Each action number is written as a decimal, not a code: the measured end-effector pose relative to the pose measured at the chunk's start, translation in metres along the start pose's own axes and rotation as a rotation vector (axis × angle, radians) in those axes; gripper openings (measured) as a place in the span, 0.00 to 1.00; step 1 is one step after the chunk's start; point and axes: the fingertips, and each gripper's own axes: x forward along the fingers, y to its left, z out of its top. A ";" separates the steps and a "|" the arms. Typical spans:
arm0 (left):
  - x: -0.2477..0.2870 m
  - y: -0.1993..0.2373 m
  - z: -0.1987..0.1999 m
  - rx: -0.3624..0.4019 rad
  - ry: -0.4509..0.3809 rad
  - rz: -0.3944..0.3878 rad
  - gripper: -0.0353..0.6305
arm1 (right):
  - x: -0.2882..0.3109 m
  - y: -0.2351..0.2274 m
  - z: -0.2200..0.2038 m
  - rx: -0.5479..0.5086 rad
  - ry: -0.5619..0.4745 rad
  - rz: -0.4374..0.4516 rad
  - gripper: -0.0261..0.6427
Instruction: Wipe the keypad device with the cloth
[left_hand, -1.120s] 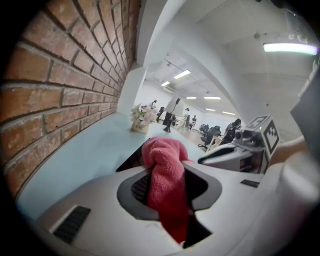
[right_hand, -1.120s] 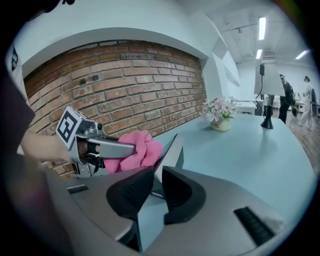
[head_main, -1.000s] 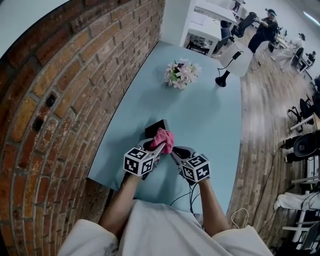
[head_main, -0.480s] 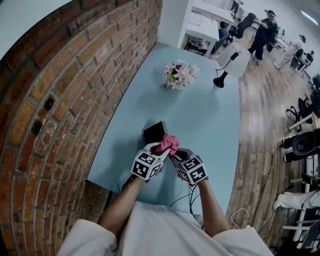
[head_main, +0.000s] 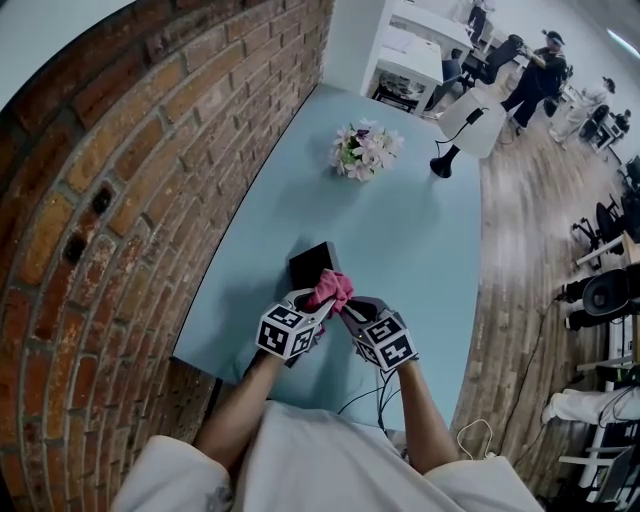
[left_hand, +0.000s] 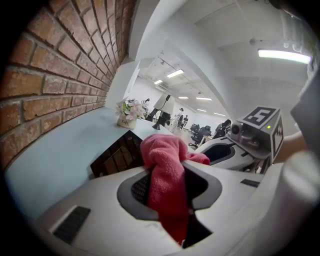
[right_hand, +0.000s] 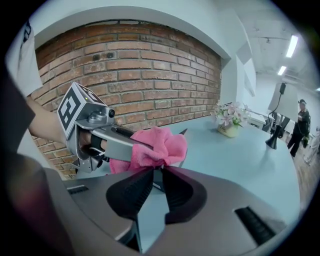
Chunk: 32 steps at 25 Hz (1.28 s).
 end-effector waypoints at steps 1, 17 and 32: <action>-0.001 0.001 -0.002 -0.006 0.001 0.000 0.26 | 0.000 0.000 0.000 0.001 -0.002 0.000 0.16; -0.025 0.042 -0.059 -0.074 0.055 0.071 0.26 | 0.000 -0.001 0.000 0.034 -0.013 0.009 0.17; -0.048 0.067 -0.089 -0.118 0.171 0.220 0.26 | -0.009 -0.007 -0.004 0.154 -0.046 -0.037 0.17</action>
